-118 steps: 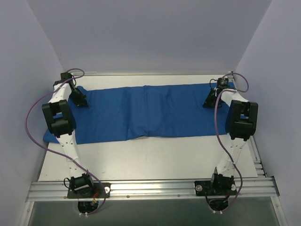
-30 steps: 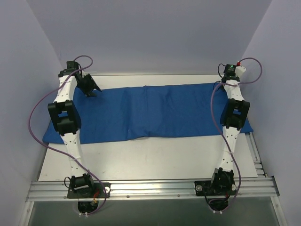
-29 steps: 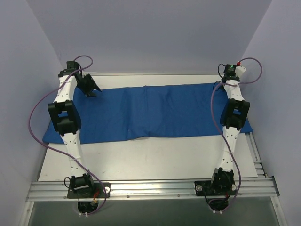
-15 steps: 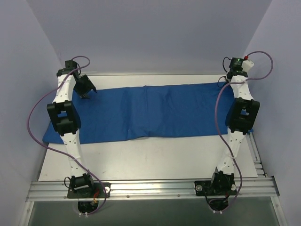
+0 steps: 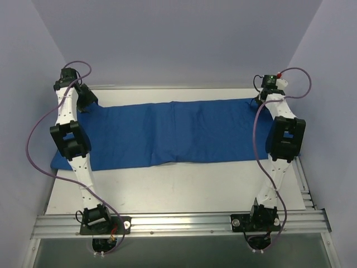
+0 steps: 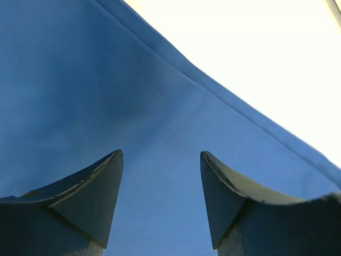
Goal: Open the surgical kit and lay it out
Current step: Open the surgical kit at the center of the board.
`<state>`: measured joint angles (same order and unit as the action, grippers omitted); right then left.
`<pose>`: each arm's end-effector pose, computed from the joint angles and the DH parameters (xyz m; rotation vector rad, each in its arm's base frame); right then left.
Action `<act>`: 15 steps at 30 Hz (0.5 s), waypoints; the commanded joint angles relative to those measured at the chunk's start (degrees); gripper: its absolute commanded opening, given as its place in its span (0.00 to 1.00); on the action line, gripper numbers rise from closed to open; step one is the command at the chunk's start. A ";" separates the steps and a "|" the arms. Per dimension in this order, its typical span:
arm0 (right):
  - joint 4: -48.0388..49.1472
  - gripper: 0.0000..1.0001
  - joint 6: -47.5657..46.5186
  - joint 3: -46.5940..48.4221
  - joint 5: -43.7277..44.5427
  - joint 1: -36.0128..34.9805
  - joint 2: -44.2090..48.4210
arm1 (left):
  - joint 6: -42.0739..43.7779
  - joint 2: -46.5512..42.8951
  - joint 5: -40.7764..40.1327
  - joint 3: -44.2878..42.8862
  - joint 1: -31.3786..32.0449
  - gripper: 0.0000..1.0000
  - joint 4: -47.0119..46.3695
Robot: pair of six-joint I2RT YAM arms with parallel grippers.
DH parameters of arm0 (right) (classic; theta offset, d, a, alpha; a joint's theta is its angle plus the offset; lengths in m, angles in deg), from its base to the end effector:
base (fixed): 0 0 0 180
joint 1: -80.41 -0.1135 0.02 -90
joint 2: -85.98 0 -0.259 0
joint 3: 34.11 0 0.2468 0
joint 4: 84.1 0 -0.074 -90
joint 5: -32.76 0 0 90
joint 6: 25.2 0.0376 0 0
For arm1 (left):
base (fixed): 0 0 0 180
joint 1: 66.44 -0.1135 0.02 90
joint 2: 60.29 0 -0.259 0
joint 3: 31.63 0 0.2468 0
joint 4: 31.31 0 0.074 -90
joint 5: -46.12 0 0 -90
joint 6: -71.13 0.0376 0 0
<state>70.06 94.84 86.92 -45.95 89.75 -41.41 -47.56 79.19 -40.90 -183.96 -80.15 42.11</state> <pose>0.5083 -0.0911 0.2329 0.8222 1.9548 0.0041 0.4982 0.1195 0.2395 -0.9359 2.4628 -0.1581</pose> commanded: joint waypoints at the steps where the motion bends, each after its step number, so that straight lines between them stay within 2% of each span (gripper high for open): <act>1: 1.49 0.00 1.24 -5.86 -2.67 -2.48 6.18 | 1.52 2.98 -6.65 -5.52 -0.79 0.67 -1.44; 4: 3.76 0.00 1.69 -9.65 -4.87 -4.15 9.25 | 2.14 6.32 -10.97 -10.35 -0.70 0.65 -1.34; 7: 5.26 0.00 0.90 -13.35 -6.36 -5.03 11.28 | 2.32 9.75 -11.77 -15.19 -1.05 0.66 -2.22; 15: 5.88 0.00 0.10 -15.29 -9.18 -5.04 12.70 | -2.86 9.23 -12.04 -14.23 -0.87 0.63 -5.12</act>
<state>74.06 95.17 72.08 -53.47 84.42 -33.15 -48.26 89.59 -51.26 -196.14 -81.05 40.23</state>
